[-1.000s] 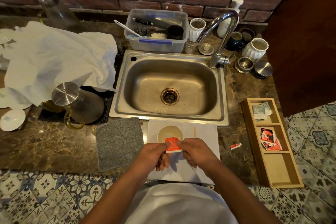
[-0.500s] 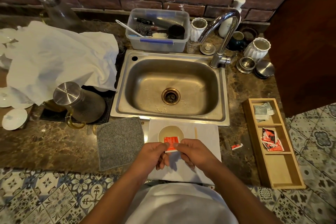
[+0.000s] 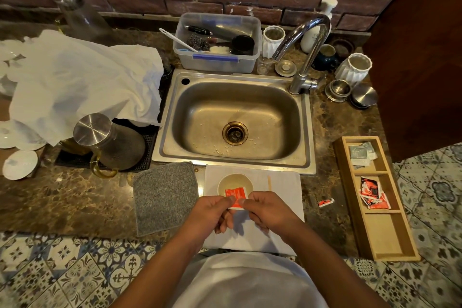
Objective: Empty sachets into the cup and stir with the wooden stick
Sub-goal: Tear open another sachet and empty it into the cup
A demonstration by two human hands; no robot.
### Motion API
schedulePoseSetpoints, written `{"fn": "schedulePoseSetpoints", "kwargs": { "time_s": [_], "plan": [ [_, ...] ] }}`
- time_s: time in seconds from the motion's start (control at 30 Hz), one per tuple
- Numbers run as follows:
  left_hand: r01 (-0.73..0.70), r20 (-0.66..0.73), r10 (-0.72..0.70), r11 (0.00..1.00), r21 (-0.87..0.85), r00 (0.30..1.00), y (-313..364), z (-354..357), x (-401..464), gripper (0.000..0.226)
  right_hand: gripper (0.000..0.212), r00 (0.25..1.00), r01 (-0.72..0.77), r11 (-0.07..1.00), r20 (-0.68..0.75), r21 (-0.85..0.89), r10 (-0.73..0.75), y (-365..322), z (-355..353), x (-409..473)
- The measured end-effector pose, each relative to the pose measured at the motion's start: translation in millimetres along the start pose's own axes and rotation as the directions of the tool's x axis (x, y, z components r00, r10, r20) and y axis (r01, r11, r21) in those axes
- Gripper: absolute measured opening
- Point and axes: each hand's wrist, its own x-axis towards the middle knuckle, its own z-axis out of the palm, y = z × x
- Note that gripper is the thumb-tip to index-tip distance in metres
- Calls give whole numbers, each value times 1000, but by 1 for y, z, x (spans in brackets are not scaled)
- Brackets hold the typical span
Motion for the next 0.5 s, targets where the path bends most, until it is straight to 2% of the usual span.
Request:
{"fn": "schedulePoseSetpoints", "kwargs": {
  "time_s": [0.5],
  "plan": [
    [39,-4,-39,999,5,999,-4,1,0,43,36,1000,22,999,-17,37,-21,2,0,-1]
  ]
}}
